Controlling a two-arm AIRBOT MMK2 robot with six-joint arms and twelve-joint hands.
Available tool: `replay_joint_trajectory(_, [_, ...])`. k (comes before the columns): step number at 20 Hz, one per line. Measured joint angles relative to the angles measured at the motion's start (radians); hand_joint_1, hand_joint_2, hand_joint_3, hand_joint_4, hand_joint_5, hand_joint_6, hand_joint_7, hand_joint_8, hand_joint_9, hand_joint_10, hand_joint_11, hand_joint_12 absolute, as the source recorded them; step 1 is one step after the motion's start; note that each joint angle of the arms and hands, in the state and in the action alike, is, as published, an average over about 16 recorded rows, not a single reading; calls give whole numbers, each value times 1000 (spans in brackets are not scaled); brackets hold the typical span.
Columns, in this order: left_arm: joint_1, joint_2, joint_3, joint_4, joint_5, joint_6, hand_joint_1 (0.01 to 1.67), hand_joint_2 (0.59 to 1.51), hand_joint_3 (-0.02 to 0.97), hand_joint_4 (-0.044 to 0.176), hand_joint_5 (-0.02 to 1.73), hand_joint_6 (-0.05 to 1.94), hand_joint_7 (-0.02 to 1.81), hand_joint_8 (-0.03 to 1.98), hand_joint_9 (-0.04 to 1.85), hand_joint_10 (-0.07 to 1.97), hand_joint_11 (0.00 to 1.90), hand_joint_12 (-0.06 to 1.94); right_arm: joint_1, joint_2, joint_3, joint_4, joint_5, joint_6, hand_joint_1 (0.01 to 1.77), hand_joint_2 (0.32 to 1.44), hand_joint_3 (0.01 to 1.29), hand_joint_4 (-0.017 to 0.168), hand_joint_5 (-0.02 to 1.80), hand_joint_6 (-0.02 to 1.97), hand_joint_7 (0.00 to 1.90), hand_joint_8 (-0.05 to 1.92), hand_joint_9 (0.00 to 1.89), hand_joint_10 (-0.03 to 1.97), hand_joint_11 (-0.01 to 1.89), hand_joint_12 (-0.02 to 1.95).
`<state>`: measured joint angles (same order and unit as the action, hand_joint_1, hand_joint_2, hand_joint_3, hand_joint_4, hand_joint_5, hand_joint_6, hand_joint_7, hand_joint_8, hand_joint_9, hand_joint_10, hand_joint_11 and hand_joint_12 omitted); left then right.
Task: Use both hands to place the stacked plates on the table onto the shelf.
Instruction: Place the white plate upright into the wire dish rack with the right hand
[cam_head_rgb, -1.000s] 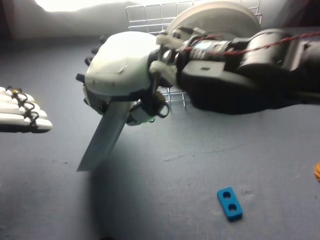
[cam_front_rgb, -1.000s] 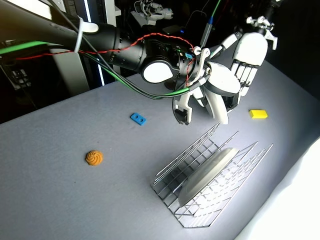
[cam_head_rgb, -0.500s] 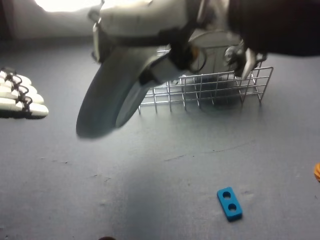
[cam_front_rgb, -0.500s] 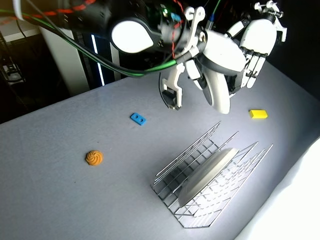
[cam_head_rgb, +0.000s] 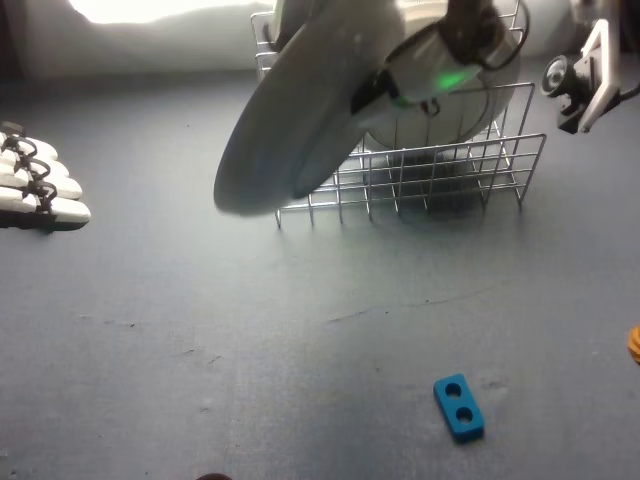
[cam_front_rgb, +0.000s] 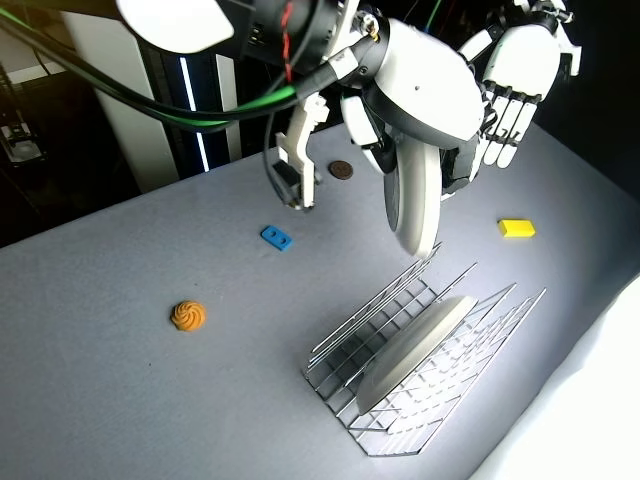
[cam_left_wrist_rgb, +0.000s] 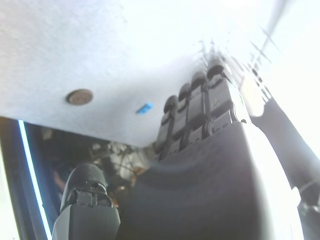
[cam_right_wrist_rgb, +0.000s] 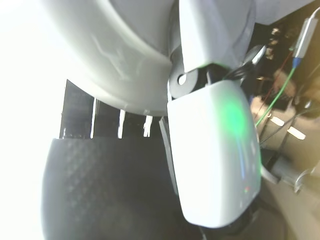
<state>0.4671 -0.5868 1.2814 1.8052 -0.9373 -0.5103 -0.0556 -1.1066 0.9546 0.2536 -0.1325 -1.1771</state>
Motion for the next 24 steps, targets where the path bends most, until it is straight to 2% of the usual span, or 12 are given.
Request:
replay_joint_trajectory(10, [-51, -7, 26, 54, -19, -21, 14, 1091, 18, 4, 21, 7, 18, -2, 20, 17, 16, 3, 15, 66, 2, 187, 72, 14, 1375, 973, 14, -1, 994, 955, 1116, 667, 1025, 1017, 830, 1026])
replay_joint_trajectory(18, [-69, -23, 40, 64, -34, -26, 14, 1093, 18, 2, 21, 7, 15, -2, 20, 17, 16, 3, -9, 68, 15, 339, 157, 16, 1375, 973, 14, -1, 973, 978, 1090, 701, 1014, 1030, 828, 1035])
replay_joint_trajectory(24, [-92, -32, 35, 69, -48, -27, 14, 1095, 18, 2, 20, 7, 12, -3, 19, 17, 17, 3, -53, 68, 38, 277, 209, 162, 1378, 974, 15, -1, 973, 964, 1089, 694, 1015, 1039, 834, 1032])
